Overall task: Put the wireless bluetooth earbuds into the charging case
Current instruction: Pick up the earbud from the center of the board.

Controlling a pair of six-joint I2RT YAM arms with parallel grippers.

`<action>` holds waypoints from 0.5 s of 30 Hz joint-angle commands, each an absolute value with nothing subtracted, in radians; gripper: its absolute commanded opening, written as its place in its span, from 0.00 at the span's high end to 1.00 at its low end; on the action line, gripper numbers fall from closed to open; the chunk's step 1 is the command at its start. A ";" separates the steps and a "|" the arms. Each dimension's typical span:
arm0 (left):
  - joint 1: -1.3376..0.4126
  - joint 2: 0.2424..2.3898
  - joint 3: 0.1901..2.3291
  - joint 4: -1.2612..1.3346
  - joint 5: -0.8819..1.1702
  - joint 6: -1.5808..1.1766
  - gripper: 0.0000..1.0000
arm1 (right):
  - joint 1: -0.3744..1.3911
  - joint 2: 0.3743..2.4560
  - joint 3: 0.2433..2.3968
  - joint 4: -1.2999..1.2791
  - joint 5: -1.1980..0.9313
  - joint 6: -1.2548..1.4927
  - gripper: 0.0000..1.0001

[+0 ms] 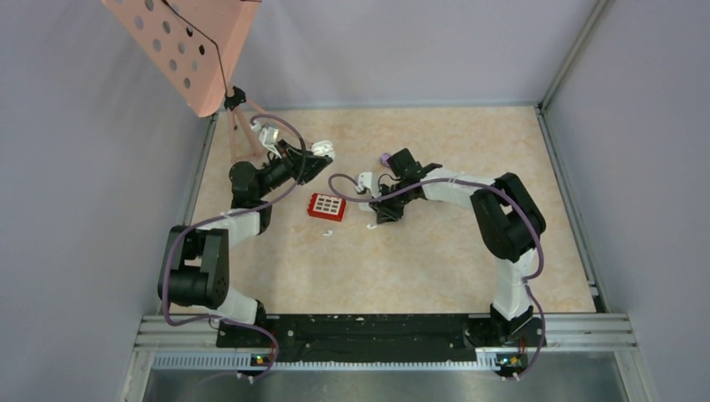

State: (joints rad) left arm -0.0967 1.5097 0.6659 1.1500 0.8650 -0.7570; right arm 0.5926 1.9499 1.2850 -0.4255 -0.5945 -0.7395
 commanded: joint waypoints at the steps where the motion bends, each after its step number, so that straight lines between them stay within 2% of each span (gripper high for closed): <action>1: -0.084 1.476 0.654 1.176 0.838 -0.763 1.00 | 0.615 1.970 1.291 -0.385 -0.585 -0.769 0.78; 15: -0.081 1.466 0.650 1.155 0.840 -0.745 1.00 | 0.662 1.927 1.249 -0.393 -0.626 -0.752 0.78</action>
